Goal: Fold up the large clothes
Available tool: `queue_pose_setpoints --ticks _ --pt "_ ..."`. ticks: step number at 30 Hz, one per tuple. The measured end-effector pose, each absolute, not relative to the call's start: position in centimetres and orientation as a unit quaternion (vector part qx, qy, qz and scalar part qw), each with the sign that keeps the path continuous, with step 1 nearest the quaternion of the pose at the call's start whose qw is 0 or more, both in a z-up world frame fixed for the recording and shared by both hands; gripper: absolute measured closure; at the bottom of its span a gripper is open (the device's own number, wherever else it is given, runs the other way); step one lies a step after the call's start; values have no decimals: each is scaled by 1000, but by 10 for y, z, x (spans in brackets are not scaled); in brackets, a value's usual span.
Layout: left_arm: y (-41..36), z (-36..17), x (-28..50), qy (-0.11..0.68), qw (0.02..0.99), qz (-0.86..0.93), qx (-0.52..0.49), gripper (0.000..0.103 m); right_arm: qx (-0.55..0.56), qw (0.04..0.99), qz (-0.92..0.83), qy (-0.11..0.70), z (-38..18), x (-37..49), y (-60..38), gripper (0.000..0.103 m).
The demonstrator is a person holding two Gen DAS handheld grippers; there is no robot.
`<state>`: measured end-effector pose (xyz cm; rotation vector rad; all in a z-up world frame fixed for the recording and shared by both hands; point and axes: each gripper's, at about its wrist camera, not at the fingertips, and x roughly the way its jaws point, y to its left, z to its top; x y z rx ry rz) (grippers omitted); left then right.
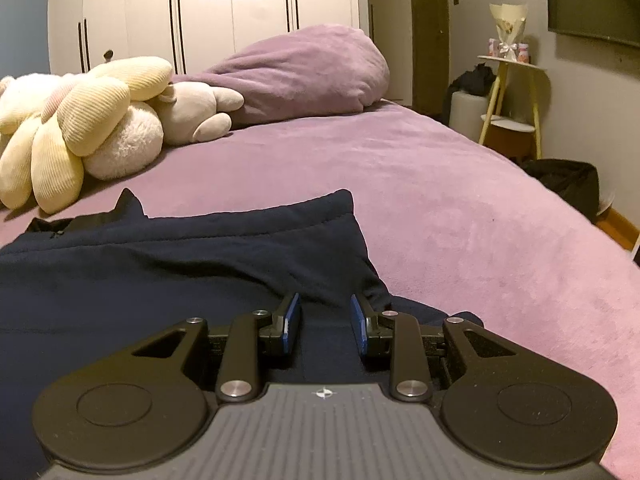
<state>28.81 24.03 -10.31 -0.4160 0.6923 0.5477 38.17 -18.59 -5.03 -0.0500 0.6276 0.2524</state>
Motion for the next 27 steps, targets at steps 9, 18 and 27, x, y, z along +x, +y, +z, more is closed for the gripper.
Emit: queue_pose_setpoints --ticks 9,18,27 --pt "244 -69 186 329 886 206 -254 0 -9 936 134 326 -6 333 -188 71" --pt "263 -96 109 317 832 139 -433 1 26 928 201 313 -2 200 -186 71" --pt "276 -119 124 334 804 108 -480 26 16 901 238 361 1 187 -149 71"
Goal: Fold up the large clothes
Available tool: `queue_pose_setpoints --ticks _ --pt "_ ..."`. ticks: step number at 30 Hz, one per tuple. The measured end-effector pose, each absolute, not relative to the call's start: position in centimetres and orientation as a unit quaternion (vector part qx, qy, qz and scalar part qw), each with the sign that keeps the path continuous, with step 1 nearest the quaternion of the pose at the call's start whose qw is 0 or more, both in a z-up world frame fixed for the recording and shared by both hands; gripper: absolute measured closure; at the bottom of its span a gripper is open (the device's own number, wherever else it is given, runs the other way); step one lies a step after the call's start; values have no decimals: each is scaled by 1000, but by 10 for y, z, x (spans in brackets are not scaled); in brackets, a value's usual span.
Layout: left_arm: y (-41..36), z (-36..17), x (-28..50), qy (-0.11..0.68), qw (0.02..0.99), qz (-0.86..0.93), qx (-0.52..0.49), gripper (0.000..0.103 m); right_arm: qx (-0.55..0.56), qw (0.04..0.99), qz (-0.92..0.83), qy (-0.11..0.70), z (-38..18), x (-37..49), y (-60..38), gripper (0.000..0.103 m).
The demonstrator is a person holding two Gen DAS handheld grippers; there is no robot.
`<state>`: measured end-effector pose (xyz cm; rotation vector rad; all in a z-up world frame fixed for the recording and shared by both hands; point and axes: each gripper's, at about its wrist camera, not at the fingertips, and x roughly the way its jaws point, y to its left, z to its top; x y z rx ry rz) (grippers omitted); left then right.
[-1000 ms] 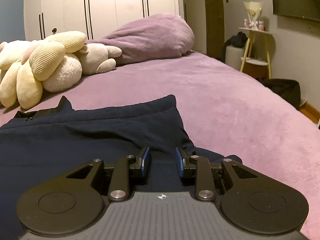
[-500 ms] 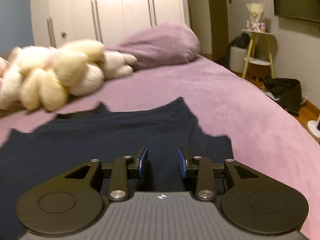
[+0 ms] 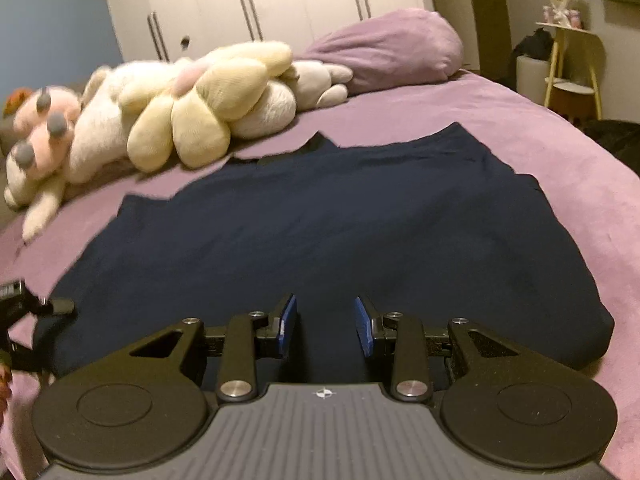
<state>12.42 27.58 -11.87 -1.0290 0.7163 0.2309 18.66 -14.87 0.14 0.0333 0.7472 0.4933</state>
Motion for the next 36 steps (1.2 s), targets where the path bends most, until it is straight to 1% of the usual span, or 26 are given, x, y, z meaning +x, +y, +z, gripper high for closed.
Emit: queue_pose_setpoints --ticks 1,2,4,6,8,9,14,18,20,21,25,26,28,30,33,34,36 --pt "278 -120 125 336 800 105 -485 26 9 900 241 364 1 185 -144 74" --pt "280 -121 125 337 799 102 -488 29 3 898 243 366 0 184 -139 79" --pt "281 -121 127 339 798 94 -489 34 -13 897 246 366 -1 181 -128 82" --pt "282 -120 127 338 797 87 -492 43 -24 898 245 365 -2 179 -119 89" --pt "282 -117 126 332 797 80 -498 48 -29 898 242 367 -1 180 -111 96" --pt "282 -115 125 326 798 77 -501 50 -28 900 240 364 2 179 -109 97" --pt "281 -102 123 298 798 60 -520 53 -20 904 239 354 6 181 -94 97" --pt "277 -88 127 284 805 48 -519 53 -2 884 240 401 -23 194 -87 97" --pt "276 -84 130 284 809 48 -513 53 6 881 238 408 -20 197 -88 98" --pt "276 -84 130 286 809 50 -512 53 3 882 236 409 -14 197 -87 98" --pt "275 -84 131 290 804 55 -516 53 21 898 253 359 3 177 -90 98" --pt "274 -83 131 291 804 52 -516 54 16 897 255 360 -1 175 -88 97" --pt "271 -77 132 291 811 53 -505 54 0 883 255 394 -21 177 -82 97" --pt "270 -69 132 289 818 52 -495 54 -14 883 263 390 -29 178 -79 98" --pt "268 -61 136 289 823 51 -486 54 31 874 255 412 -14 186 -89 98" --pt "267 -58 136 289 824 51 -485 54 50 877 256 404 -8 186 -94 98" --pt "263 -55 139 289 821 42 -490 54 53 888 255 379 -4 178 -98 97"
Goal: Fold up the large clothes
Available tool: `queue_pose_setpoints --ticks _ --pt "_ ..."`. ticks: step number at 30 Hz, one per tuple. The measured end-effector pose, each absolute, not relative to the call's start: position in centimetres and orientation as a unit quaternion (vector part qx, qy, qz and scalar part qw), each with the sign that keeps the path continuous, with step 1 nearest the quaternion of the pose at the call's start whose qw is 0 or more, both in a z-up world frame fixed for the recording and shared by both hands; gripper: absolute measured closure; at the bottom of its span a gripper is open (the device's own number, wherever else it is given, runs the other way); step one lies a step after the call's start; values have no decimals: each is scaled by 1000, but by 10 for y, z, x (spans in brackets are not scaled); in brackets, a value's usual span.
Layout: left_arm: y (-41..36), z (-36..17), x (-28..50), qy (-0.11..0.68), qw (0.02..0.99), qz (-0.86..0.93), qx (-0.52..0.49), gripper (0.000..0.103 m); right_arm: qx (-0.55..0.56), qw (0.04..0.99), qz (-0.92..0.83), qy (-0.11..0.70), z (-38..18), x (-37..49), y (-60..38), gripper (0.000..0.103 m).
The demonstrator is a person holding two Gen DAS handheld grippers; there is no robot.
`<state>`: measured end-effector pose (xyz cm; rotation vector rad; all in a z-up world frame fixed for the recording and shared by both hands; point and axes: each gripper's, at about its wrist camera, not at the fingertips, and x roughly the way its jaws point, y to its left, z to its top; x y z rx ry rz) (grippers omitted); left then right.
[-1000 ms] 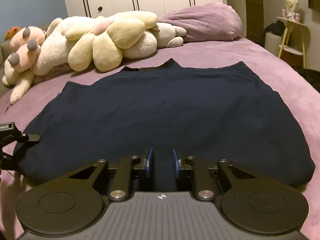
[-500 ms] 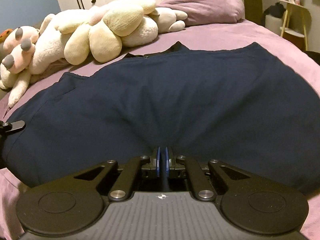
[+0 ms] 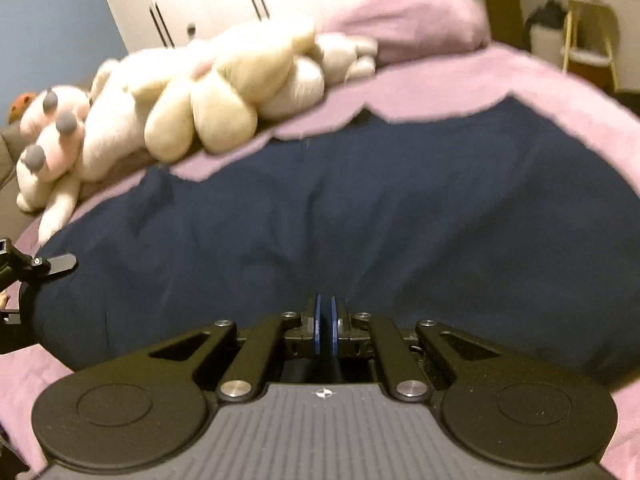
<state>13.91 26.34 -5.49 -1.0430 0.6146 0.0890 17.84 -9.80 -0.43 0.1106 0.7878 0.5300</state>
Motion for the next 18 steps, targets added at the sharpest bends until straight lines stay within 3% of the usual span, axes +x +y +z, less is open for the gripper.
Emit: queue_pose_setpoints --ticks 3,6,14,18 --pt "255 -42 143 281 830 40 -481 55 44 860 276 427 -35 188 -94 101" --pt "246 -23 149 272 834 28 -480 56 86 848 283 440 -27 198 -106 101" --pt "172 35 203 263 860 -53 -434 58 202 863 251 390 -4 198 -173 98" --pt "109 36 251 282 868 -103 -396 58 237 875 222 359 8 200 -214 98"
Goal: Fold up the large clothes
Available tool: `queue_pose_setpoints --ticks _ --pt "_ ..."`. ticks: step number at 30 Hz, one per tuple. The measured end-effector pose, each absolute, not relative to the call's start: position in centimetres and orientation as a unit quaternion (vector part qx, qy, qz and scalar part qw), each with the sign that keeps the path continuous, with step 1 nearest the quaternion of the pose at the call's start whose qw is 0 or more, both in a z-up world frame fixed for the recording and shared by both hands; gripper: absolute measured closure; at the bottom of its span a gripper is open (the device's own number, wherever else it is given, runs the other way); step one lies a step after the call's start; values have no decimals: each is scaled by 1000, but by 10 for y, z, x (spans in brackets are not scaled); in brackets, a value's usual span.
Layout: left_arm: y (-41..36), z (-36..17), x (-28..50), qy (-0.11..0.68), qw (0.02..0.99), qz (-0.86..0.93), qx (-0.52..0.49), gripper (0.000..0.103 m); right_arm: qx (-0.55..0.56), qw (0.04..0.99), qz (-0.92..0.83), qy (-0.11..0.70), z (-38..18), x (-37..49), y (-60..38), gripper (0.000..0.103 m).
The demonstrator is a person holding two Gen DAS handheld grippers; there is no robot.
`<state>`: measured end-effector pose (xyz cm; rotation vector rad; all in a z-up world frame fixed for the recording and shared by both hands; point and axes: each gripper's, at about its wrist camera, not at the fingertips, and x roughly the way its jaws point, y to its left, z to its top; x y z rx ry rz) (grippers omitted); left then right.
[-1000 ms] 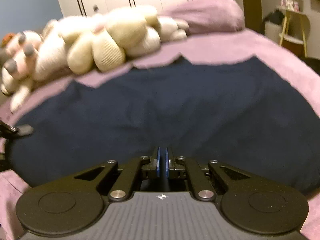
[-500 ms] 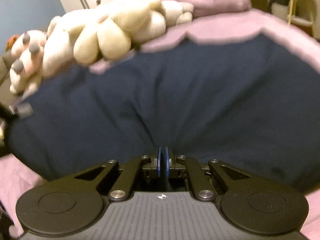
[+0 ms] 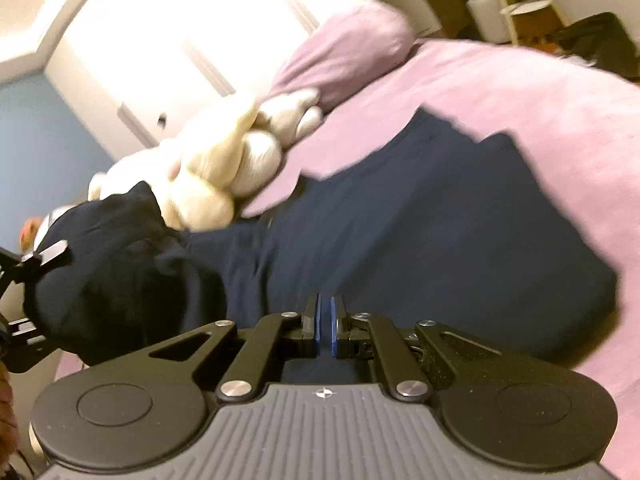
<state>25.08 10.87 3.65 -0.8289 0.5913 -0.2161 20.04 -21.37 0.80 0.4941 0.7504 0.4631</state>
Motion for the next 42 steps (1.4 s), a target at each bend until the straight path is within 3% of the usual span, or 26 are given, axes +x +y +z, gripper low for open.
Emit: queue_pose_setpoints --ticks 4,9,10,12,15,21,25,28,37,39,40,41,42 --pt "43 12 294 325 870 -135 -345 58 252 882 194 346 9 200 -244 98" --pt "-11 -38 312 355 875 -150 -294 36 266 884 166 348 -2 199 -269 98" --pt "-13 -39 306 342 883 -150 -284 33 267 883 161 350 -3 199 -272 98" --pt "-12 -34 296 323 892 -157 -276 16 273 882 154 351 -4 198 -279 96" --pt "-3 -24 279 315 887 -155 -300 7 276 887 164 333 7 203 -288 95" --pt "7 -11 247 321 880 -165 -309 5 289 870 239 321 27 239 -268 93" --pt "15 -8 243 333 873 -161 -317 5 276 843 266 378 8 260 -244 93" --pt "36 -3 229 326 878 -131 -325 5 214 852 218 425 -21 269 -234 100" --pt "121 -14 249 294 880 35 -370 5 215 855 220 418 -35 261 -244 101" --pt "130 -22 259 298 870 46 -390 5 243 851 225 407 -21 261 -252 92" --pt "132 -26 263 299 865 48 -399 5 260 852 229 393 -12 262 -258 77" --pt "134 -30 267 303 860 50 -407 5 273 852 229 383 -6 264 -261 55" --pt "137 -34 272 306 856 51 -413 5 288 849 231 378 -2 270 -266 47"
